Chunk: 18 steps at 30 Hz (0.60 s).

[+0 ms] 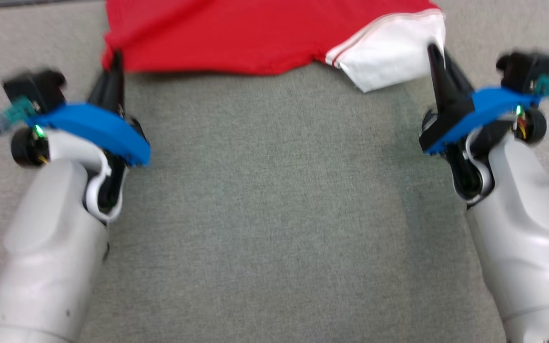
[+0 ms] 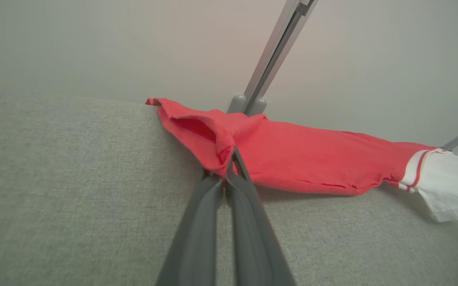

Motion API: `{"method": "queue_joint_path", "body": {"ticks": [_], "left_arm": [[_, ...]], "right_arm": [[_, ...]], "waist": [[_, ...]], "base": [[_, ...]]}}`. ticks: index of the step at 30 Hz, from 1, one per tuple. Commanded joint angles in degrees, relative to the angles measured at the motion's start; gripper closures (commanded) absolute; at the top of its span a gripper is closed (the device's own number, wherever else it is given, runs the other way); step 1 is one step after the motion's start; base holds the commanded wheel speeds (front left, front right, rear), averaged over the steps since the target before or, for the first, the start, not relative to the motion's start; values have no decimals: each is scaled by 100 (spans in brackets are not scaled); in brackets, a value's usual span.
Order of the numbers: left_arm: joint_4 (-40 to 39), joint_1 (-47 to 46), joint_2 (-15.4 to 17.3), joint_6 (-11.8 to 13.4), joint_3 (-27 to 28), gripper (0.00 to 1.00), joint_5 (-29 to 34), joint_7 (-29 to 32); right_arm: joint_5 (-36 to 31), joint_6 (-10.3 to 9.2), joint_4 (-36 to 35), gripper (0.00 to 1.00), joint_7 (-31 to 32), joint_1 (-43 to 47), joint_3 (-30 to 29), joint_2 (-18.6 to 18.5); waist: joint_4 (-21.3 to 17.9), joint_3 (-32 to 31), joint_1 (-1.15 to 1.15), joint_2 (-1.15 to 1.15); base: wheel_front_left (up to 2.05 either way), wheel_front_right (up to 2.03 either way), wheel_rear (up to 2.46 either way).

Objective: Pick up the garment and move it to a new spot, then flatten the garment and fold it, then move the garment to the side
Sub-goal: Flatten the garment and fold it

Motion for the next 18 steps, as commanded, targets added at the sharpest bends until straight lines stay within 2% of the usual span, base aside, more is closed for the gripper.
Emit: {"method": "queue_joint_path", "body": {"ticks": [1,5,9,11,12,15,16,17,18], "left_arm": [[148,311,-91,-17,-6,100,-137,19],[280,835,-199,17,-19,100,-302,42],[224,1353,-145,89,-42,100,-321,-21],[127,1606,-144,98,-28,100,-390,-47],[-6,1859,-127,96,-45,100,-399,-63],[-216,2215,-102,114,-83,100,-431,-76],[-216,2215,-102,114,-83,100,-431,-76],[-371,2442,-135,173,-72,100,-489,-91],[-437,2556,-128,224,-78,100,-488,-80]], "right_arm": [[57,3,-5,100,107,416,-195,-36],[-46,3,-227,100,474,1110,-478,19],[-187,3,-796,100,952,1832,-724,112],[-269,3,-1184,100,1261,2216,-899,146],[-339,2,-1629,100,1655,2617,-1044,194],[-508,2,-2379,100,2334,3260,-1267,238],[-508,2,-2379,100,2334,3260,-1267,238],[-611,2,-2921,100,2794,3715,-1406,255],[-647,2,-3177,100,3011,3934,-1460,261]], "waist": [[14,-276,1,0],[121,-704,1,0],[204,-1054,1,0],[234,-1196,1,0],[264,-1319,1,0],[318,-1486,1,0],[318,-1486,1,0],[370,-1589,1,0],[381,-1626,1,0]], "base": [[0,0,0],[0,0,0],[0,0,0],[0,0,0],[0,0,0],[0,0,0],[0,0,0],[0,0,0],[0,0,0]]}}
